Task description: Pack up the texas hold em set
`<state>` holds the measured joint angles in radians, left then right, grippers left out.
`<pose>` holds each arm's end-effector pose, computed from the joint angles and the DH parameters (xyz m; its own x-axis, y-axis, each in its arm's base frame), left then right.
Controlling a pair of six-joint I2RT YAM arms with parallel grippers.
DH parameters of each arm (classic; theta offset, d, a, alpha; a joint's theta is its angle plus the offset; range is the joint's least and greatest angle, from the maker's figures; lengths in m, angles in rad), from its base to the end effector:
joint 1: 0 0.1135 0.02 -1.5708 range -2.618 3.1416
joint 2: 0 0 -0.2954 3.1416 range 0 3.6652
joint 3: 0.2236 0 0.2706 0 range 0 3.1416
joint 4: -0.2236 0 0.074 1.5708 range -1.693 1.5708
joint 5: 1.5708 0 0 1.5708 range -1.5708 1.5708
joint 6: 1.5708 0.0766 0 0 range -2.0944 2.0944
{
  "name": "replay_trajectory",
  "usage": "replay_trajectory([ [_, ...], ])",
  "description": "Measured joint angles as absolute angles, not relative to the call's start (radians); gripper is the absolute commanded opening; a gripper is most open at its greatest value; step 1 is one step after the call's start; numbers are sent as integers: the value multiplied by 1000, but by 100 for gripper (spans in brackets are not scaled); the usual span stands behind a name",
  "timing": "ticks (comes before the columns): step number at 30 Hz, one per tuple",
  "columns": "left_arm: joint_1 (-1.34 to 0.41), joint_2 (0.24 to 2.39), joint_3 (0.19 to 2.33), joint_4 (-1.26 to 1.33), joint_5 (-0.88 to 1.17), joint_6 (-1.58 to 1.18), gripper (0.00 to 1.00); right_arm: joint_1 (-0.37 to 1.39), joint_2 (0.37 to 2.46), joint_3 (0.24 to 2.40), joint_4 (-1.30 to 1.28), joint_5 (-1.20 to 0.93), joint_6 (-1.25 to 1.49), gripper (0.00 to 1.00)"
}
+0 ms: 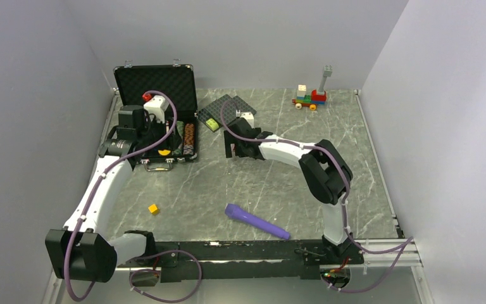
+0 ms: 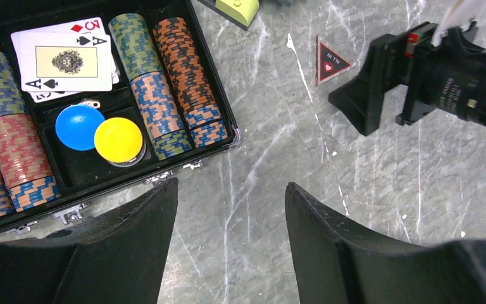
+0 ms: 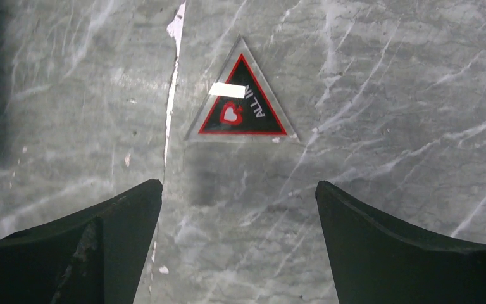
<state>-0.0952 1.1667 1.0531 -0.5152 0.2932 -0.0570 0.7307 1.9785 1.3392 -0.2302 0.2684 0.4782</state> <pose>0.2885 -0.0498 0.3282 -0.6030 0.0028 -0.7977 0.2898 0.9324 -0.2158 0.3711 0.3053 0.1624 -0.7426 -0.0697 -0.6661 -0.1963 0.9735 0.1170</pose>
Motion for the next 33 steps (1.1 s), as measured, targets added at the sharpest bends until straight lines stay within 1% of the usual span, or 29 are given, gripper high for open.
replay_trajectory([
  [9,-95,1155,1053,-515,321,-65,68,731,2116,1508,-357,355,621,96],
  [19,-95,1155,1053,-515,346,-68,67,731,2200,1630,-437,419,693,91],
  [23,-95,1155,1053,-514,354,-68,67,731,2215,1657,-463,426,704,88],
  [28,-95,1155,1053,-514,362,-72,67,735,2230,1682,-488,445,709,82],
  [33,-95,1155,1053,-514,369,-72,67,743,2258,1727,-519,464,710,79],
])
